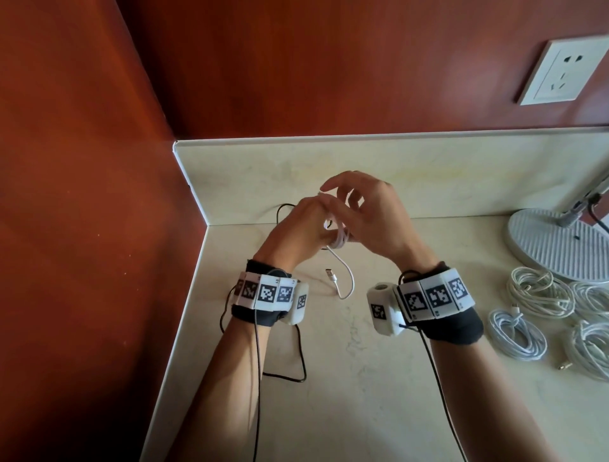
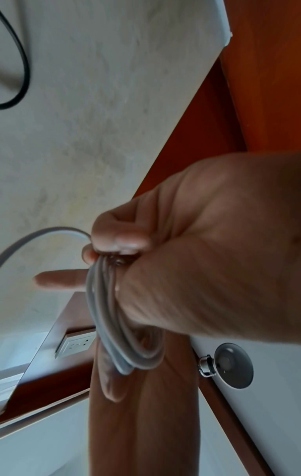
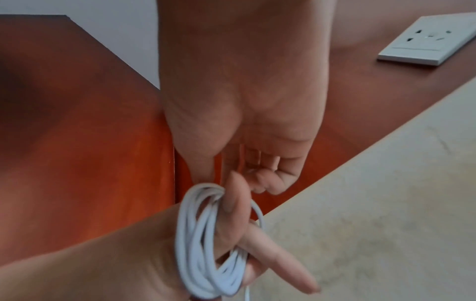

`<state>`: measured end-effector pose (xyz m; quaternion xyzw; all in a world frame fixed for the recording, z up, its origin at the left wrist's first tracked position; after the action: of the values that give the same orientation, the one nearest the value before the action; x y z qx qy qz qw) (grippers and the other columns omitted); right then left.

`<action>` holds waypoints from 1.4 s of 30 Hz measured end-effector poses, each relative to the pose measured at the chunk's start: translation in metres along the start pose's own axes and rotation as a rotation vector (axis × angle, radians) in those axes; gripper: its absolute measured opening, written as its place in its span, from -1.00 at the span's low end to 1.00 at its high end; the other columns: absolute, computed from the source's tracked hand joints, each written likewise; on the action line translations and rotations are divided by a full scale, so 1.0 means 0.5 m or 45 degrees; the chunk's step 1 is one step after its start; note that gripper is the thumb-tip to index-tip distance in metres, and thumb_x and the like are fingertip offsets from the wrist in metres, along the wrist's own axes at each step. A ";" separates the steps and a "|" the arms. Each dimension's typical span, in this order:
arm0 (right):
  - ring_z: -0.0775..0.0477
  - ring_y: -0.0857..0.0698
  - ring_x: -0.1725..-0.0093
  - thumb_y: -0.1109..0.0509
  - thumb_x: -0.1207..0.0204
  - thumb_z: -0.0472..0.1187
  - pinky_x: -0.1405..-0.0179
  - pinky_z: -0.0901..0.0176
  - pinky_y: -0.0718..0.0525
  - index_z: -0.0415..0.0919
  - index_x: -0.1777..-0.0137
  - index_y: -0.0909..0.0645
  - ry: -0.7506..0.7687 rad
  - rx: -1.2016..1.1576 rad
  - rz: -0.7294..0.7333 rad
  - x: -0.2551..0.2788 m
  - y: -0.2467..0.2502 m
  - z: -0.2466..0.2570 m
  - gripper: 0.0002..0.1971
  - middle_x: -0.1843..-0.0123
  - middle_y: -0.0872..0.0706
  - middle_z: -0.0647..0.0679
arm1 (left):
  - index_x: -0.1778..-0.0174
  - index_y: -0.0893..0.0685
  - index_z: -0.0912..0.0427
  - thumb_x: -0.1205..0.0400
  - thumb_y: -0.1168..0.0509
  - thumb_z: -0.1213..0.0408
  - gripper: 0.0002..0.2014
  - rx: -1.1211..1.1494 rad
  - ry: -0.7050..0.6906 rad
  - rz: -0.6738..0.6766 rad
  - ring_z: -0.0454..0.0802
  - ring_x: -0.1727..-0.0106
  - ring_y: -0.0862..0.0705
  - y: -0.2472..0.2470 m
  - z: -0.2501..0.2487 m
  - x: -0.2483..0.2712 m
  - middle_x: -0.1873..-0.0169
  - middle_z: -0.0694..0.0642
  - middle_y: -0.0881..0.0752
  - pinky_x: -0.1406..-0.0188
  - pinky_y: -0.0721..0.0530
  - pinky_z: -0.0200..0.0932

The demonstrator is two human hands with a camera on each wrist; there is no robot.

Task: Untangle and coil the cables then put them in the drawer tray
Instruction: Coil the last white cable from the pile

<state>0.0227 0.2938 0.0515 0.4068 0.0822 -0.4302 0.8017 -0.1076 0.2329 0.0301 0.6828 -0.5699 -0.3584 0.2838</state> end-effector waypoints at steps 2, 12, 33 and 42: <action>0.03 -0.66 0.24 -0.49 -0.66 -0.10 0.17 0.18 -0.62 -0.04 -0.10 -0.79 -0.025 0.074 0.050 -0.007 0.004 -0.006 -0.90 0.14 -0.72 0.05 | 0.25 -0.61 -0.07 -0.55 -0.59 0.30 -0.73 0.045 -0.008 0.056 -0.30 0.21 -0.67 -0.009 -0.002 -0.003 0.33 -0.32 -0.56 0.32 -0.44 -0.55; 0.05 -0.80 0.32 -0.51 -0.63 0.08 0.28 -0.02 -0.81 -0.14 0.04 -0.77 -0.376 -0.020 -0.027 0.021 0.000 -0.017 -0.73 0.13 -0.82 0.03 | 0.22 -0.81 0.01 -0.54 -0.53 0.40 -0.84 0.026 -0.013 0.050 -0.05 -0.02 -0.69 -0.023 0.010 -0.004 -0.01 0.03 -0.64 -0.02 -0.61 -0.15; 0.05 -0.53 0.40 -0.11 -0.89 -0.05 0.40 0.15 -0.51 -0.20 -0.19 -0.62 -0.494 -0.667 -0.035 0.064 -0.102 -0.008 -0.69 0.33 -0.62 0.03 | -0.37 -0.80 0.14 -0.83 -0.13 -0.05 -0.55 0.692 -0.079 -0.465 -0.22 0.50 -0.56 0.025 0.015 0.001 0.46 -0.20 -0.61 0.47 -0.54 -0.21; 0.07 -0.28 0.52 -0.28 -0.83 -0.16 0.48 0.20 -0.28 -0.19 0.04 -0.79 -0.336 -0.389 -0.093 0.066 -0.097 -0.019 -0.71 0.54 -0.42 0.18 | -0.51 -0.70 -0.07 -0.85 0.17 -0.18 -0.39 1.125 0.084 -0.507 -0.15 0.54 -0.22 0.017 0.038 -0.002 0.08 0.00 -0.56 0.46 -0.14 -0.05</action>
<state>0.0084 0.2655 0.0011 0.2171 0.0555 -0.4912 0.8417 -0.1278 0.2325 0.0259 0.8447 -0.5166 -0.1076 -0.0895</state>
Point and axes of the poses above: each hand's wrist, its own x-axis away from the middle knuckle, its own y-axis out of the back of the hand, z = x × y, the point moved 2 cm from there along -x, towards the middle knuckle
